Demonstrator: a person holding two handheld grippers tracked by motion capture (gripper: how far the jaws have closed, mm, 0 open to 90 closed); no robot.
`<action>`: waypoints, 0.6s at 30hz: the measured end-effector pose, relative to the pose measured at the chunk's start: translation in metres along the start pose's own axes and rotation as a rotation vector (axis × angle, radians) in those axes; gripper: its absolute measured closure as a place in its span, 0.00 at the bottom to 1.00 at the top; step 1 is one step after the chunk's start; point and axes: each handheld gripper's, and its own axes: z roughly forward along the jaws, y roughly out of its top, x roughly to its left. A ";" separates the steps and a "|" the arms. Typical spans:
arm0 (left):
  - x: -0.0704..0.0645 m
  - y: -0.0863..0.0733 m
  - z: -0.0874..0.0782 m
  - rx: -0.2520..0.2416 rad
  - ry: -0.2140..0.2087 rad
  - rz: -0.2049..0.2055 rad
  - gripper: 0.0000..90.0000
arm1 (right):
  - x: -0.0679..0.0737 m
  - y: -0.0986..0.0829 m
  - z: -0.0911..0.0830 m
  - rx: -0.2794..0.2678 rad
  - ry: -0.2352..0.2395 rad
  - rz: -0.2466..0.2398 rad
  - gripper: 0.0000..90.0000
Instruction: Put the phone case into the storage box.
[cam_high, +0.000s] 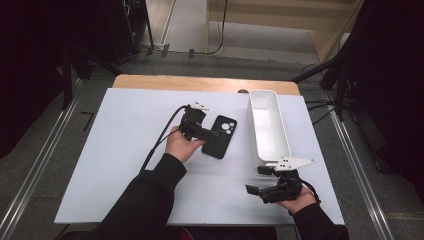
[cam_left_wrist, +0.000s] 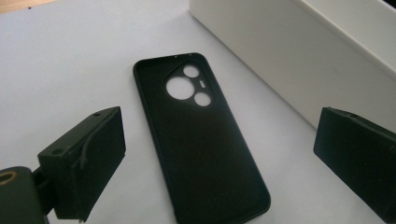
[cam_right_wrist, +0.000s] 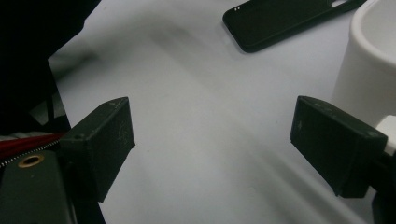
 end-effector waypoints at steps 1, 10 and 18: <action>-0.001 0.001 0.001 0.001 0.007 -0.003 0.02 | 0.000 0.000 0.000 -0.001 0.001 0.000 0.13; -0.007 0.000 0.015 -0.005 0.043 -0.023 0.02 | 0.000 0.000 0.000 0.000 0.001 -0.004 0.13; -0.020 0.002 0.028 -0.015 0.097 -0.024 0.02 | 0.000 0.000 0.001 0.001 -0.001 -0.010 0.13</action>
